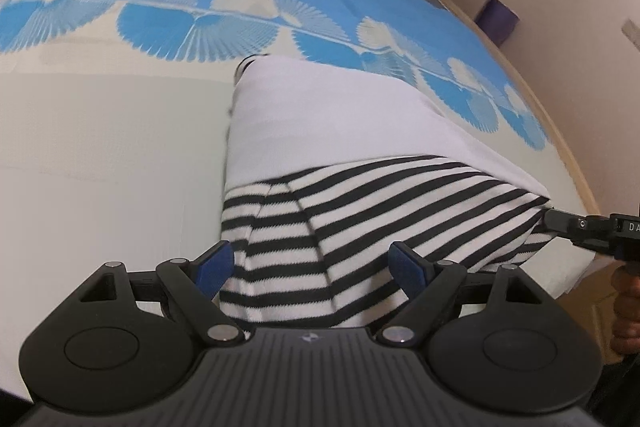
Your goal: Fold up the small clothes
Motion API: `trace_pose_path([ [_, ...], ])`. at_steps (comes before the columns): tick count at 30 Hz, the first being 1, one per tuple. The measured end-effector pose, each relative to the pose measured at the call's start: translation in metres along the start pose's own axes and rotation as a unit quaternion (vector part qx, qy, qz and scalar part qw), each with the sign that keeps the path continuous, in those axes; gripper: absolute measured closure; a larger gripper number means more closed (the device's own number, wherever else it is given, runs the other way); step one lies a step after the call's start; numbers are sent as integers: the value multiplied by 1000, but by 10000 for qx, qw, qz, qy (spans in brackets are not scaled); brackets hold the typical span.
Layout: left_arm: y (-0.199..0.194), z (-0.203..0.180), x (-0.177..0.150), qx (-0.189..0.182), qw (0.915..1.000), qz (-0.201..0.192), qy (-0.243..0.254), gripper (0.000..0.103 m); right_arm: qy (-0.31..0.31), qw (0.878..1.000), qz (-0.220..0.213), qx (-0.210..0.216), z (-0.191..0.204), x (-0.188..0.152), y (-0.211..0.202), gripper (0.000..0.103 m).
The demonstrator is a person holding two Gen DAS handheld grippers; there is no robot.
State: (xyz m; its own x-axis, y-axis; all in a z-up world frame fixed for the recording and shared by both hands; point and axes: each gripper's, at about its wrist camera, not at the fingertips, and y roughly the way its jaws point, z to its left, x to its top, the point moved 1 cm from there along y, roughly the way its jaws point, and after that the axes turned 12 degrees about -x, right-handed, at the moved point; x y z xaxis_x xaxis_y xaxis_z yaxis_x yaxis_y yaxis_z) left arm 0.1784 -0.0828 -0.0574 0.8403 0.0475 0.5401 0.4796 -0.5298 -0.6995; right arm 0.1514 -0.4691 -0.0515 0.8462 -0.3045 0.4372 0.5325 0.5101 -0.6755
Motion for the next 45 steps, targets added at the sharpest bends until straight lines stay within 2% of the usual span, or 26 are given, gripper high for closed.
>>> trace_pose_path([
  [3, 7, -2, -6, 293, 9981, 281, 463, 15, -312, 9990, 244, -215, 2, -7, 2, 101],
  [5, 24, 6, -19, 677, 9911, 755, 863, 15, -572, 9946, 603, -626, 1, -14, 15, 101],
  [7, 33, 20, -29, 583, 9898, 1043, 771, 13, -860, 9845, 1078, -1085, 2, -27, 35, 101],
  [9, 30, 25, -25, 481, 9905, 1141, 593, 14, -1096, 9762, 1358, -1289, 4, -34, 48, 101],
  [12, 23, 11, -6, 457, 9862, 1263, 964, 15, -1253, 9717, 1420, -1410, 9, -34, 57, 101],
  [14, 15, 3, 11, 352, 9849, 1161, 1232, 15, -1414, 9673, 1428, -1548, 12, -32, 61, 101],
  [17, 3, 0, 42, 28, 9868, 937, 1317, 15, -1559, 9587, 1519, -1829, 16, -31, 67, 101],
  [20, 6, 3, 55, -198, 9852, 910, 1437, 15, -1626, 9539, 1614, -1939, 17, -32, 72, 100],
  [22, 26, 13, 48, -203, 9799, 1244, 1549, 15, -1618, 9554, 1509, -1955, 19, -29, 68, 99],
  [23, 41, 23, 38, -34, 9747, 1552, 1611, 14, -1549, 9583, 1418, -1940, 18, -25, 67, 99],
  [24, 50, 31, 30, 56, 9722, 1696, 1612, 11, -1382, 9630, 1311, -1904, 16, -19, 63, 94],
  [25, 53, 40, 23, 17, 9752, 1642, 1481, 9, -1199, 9669, 1221, -1891, 13, -15, 60, 80],
  [27, 51, 57, 20, -270, 9838, 1544, 866, 9, -830, 9740, 895, -1910, 8, -4, 54, 64],
  [29, 46, 62, 25, -401, 9867, 1475, 555, 10, -555, 9776, 485, -1971, 7, 8, 49, 64],
  [31, 40, 59, 31, -452, 9886, 1286, 645, 10, -62, 9839, 136, -1782, 4, 22, 50, 61],
  [33, 40, 59, 32, -544, 9883, 1265, 649, 10, 355, 9858, -57, -1639, 2, 34, 59, 56],
  [41, 40, 62, 46, -688, 9917, 1047, 300, 10, 1277, 9749, 19, -1823, 3, 71, 138, 53],
  [42, 40, 63, 48, -675, 9920, 1033, 273, 10, 1368, 9724, 0, -1891, 3, 74, 148, 58],
  [43, 41, 64, 49, -661, 9922, 1030, 241, 10, 1419, 9713, -43, -1908, 3, 76, 152, 83],
  [44, 42, 65, 49, -656, 9922, 1040, 202, 10, 1453, 9711, -91, -1894, 4, 77, 154, 102],
  [45, 43, 66, 49, -666, 9920, 1058, 167, 10, 1488, 9693, -215, -1944, 5, 81, 155, 103],
])
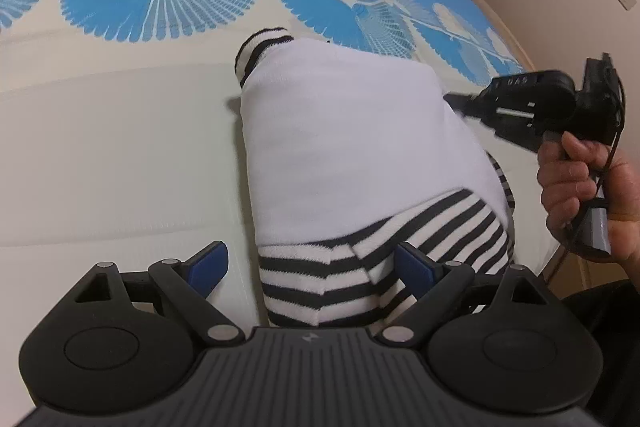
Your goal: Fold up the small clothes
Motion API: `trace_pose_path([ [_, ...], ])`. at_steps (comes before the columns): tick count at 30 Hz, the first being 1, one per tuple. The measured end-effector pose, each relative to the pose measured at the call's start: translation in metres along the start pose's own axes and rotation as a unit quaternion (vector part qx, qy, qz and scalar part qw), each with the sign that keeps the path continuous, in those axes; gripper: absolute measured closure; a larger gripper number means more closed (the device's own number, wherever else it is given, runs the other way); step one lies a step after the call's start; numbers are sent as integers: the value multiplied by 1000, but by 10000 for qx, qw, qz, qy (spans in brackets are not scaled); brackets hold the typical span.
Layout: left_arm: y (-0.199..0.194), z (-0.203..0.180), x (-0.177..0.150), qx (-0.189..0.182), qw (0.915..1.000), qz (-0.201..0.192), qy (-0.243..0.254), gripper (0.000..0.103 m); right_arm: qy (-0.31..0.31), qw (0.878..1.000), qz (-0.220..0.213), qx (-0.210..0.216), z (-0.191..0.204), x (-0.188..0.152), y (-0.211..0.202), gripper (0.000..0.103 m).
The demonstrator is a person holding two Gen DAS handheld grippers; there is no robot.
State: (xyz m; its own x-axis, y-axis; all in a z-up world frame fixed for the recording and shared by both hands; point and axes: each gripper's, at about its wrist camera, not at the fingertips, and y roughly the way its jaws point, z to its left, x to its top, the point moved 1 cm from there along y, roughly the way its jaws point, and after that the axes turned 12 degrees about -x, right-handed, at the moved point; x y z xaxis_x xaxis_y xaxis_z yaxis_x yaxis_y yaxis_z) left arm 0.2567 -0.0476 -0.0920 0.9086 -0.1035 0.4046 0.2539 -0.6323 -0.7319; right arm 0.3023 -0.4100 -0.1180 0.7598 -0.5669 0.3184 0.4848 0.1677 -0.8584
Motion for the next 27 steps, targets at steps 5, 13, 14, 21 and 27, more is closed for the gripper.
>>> trace_pose_path([
  [5, 9, 0, -3, -46, 9998, 197, 90, 10, -27, 9977, -328, -586, 0, 4, 1, 103],
  [13, 1, 15, 7, -283, 9989, -16, -386, 10, -549, 9933, -362, -951, -2, -8, -5, 88],
  [14, 0, 21, 10, -393, 9976, -94, -556, 10, -472, 9954, -382, -737, -7, -10, -11, 75],
  [21, 11, 50, 27, -707, 9875, -293, -1375, 10, -939, 9952, -20, 289, -15, -31, -34, 47],
  [27, 51, 65, 30, -1185, 9754, -309, -1831, 10, -2196, 9748, 389, -93, -1, -60, -14, 77],
])
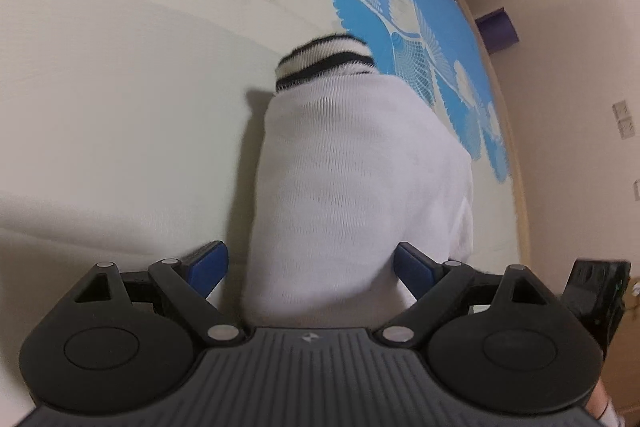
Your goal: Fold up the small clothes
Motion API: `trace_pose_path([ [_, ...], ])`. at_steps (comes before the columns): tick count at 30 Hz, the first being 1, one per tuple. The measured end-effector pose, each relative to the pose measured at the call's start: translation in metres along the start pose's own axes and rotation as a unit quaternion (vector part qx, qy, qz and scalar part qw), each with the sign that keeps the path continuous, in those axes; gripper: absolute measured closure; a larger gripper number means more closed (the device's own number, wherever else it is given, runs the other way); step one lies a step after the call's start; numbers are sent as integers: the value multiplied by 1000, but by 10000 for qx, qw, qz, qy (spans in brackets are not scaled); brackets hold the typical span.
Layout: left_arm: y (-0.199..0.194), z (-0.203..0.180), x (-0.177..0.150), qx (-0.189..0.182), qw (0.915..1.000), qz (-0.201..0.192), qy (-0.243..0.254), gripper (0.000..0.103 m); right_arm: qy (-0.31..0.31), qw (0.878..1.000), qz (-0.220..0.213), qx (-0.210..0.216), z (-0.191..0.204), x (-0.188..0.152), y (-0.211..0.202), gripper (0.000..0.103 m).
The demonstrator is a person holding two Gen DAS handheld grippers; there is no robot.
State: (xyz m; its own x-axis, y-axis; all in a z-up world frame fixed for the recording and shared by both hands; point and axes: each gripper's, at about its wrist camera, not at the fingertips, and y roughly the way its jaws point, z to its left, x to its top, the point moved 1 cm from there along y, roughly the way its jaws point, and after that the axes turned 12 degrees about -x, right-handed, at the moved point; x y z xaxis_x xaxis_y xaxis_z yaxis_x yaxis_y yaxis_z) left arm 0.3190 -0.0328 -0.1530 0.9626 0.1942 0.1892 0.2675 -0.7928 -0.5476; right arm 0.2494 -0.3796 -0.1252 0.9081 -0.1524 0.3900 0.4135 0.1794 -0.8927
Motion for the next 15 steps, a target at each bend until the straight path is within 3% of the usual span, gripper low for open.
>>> trace_pose_path([
  [1, 5, 2, 0, -160, 9998, -62, -48, 10, 93, 9999, 11, 120, -2, 1, 0, 86],
  [3, 13, 1, 1, -353, 9993, -129, -67, 11, 113, 9998, 5, 151, -2, 3, -1, 90],
  [5, 18, -4, 0, -288, 9992, -260, -27, 20, 97, 9999, 1, 137, -1, 2, 0, 92],
  [7, 18, -12, 0, -182, 9991, -336, 196, 46, 103, 9999, -5, 110, 0, 1, 0, 93],
  [9, 14, -27, 5, -102, 9984, -308, 454, 59, 172, 9998, -8, 101, -1, 1, -2, 93],
  [15, -17, -86, 41, 64, 9884, -529, 1420, 63, 656, 9968, -256, 368, -2, 17, -12, 94],
])
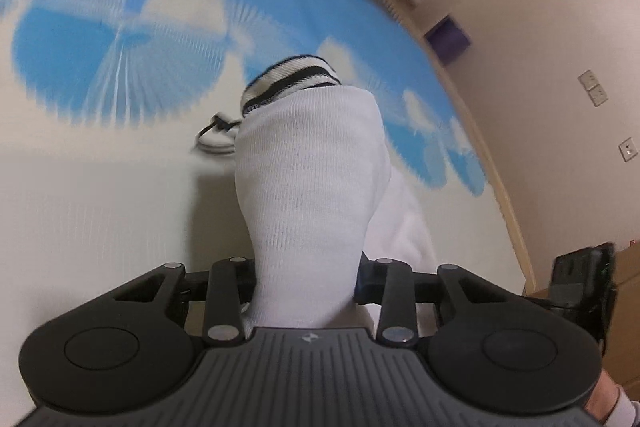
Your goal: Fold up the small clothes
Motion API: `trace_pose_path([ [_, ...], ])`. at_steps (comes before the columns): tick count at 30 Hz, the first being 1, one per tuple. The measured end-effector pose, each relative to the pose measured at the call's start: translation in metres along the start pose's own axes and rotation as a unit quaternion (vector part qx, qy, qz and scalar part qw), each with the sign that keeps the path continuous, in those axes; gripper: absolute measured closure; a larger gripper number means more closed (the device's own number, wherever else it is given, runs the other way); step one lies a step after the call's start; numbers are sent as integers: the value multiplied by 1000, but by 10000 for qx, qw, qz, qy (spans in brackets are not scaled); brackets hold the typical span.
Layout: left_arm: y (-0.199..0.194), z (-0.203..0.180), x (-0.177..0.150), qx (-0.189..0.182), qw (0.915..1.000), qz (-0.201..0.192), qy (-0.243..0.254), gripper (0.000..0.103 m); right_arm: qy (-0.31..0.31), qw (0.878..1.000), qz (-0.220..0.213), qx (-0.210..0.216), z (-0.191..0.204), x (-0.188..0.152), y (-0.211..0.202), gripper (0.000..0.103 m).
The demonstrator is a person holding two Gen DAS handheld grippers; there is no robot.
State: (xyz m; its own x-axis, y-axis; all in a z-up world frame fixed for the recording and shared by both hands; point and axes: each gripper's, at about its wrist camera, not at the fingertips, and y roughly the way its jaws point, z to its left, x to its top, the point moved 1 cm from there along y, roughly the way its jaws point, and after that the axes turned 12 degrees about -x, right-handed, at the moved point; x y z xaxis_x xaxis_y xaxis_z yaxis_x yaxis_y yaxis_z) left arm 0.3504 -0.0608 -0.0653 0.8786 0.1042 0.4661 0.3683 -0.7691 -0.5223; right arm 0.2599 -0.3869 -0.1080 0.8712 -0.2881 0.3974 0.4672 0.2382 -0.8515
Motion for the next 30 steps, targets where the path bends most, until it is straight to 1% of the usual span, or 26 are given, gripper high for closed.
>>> trace_pose_path([
  [2, -11, -3, 26, 95, 9996, -135, 226, 63, 191, 9994, -178, 221, 7, 12, 1, 95],
  [4, -24, 1, 49, 208, 9984, -245, 470, 63, 249, 9981, -401, 396, 23, 28, 5, 95],
  [6, -36, 10, 67, 315, 9973, -330, 571, 62, 332, 9962, -591, 553, 41, 43, 15, 95],
  [8, -49, 29, 82, 432, 9970, -445, 472, 56, 380, 9945, -716, 669, 59, 55, 24, 95],
  [9, -53, 40, 87, 496, 9968, -504, 381, 47, 376, 9936, -785, 718, 71, 60, 30, 95],
  [10, -57, 55, 91, 613, 9961, -567, 287, 35, 336, 9933, -836, 730, 80, 65, 36, 95],
  [11, -61, 68, 94, 793, 9947, -608, 232, 31, 249, 9933, -890, 698, 90, 69, 41, 95],
  [12, -68, 82, 95, 1114, 9914, -663, 175, 29, 121, 9938, -930, 597, 101, 72, 50, 95],
  [13, -75, 93, 92, 1460, 9872, -628, 90, 29, 64, 9946, -903, 500, 108, 75, 58, 95],
  [14, -81, 102, 87, 1678, 9844, -528, -54, 29, 27, 9957, -836, 390, 113, 77, 66, 95],
  [15, -89, 108, 82, 1649, 9851, -446, -189, 29, -5, 9970, -719, 282, 117, 79, 78, 95],
  [16, -92, 110, 75, 1526, 9872, -344, -318, 29, -34, 9978, -644, 171, 120, 81, 87, 95],
  [18, -95, 109, 58, 1347, 9898, -86, -447, 26, -157, 9978, -609, -184, 124, 82, 98, 95],
  [19, -94, 107, 50, 1384, 9892, 35, -488, 26, -119, 9981, -549, -263, 123, 84, 103, 94],
  [21, -94, 113, 34, 1521, 9863, 167, -619, 25, 110, 9988, -430, -209, 119, 85, 108, 93],
  [23, -86, 125, 21, 1560, 9852, 209, -681, 21, 206, 9983, -444, -305, 120, 83, 105, 84],
  [24, -84, 133, 15, 1587, 9846, 223, -693, 17, 196, 9980, -497, -347, 121, 81, 102, 81],
  [25, -83, 141, 13, 1593, 9838, 253, -780, 17, 171, 9978, -535, -361, 121, 79, 98, 74],
  [26, -84, 149, 14, 1513, 9840, 236, -913, 17, 157, 9978, -534, -347, 122, 78, 95, 65],
  [28, -88, 157, 16, 1367, 9846, 163, -1078, 18, 102, 9984, -468, -314, 119, 73, 91, 58],
  [29, -87, 157, 15, 1350, 9847, 174, -1090, 19, 52, 9986, -393, -337, 117, 70, 89, 57],
  [30, -85, 156, 18, 1320, 9848, 158, -1115, 24, 23, 9990, -309, -335, 116, 68, 90, 56],
])
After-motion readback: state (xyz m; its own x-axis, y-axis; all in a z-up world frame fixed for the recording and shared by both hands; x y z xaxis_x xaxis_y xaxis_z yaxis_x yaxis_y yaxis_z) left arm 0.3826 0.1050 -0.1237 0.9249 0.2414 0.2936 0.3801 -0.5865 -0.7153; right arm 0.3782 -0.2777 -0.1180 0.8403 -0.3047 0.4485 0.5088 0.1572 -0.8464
